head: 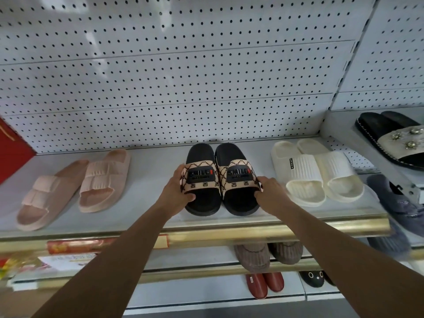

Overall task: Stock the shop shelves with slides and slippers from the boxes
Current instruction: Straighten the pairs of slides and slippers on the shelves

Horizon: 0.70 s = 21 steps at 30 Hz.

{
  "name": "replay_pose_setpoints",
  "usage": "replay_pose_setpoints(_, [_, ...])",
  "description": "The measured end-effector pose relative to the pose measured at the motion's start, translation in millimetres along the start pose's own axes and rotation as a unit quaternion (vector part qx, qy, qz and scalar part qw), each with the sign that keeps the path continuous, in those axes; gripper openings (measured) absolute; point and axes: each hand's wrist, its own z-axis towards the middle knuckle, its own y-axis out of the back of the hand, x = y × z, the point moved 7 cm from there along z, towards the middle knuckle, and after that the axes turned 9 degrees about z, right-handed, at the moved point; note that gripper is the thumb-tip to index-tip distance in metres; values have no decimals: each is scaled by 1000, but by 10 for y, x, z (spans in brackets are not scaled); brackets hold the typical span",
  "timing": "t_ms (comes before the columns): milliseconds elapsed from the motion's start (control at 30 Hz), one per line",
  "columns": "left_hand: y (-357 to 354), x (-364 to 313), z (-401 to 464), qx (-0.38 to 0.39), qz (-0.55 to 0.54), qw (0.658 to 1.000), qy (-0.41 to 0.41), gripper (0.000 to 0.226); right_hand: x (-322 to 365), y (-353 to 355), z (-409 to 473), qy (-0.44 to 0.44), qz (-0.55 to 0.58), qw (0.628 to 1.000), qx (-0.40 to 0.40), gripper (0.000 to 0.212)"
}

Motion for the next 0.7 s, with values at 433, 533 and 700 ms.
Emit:
replay_pose_setpoints(433, [793, 325, -177, -110, 3, 992, -60, 59, 1315, -360, -271, 173, 122, 968, -133, 37])
replay_pose_setpoints(533, [1171, 525, -297, -133, 33, 985, -106, 52, 1667, -707, -268, 181, 130, 968, -116, 37])
replay_pose_setpoints(700, [2172, 1195, -446, -235, 133, 959, -80, 49, 2279, -1486, -204, 157, 121, 980, -20, 43])
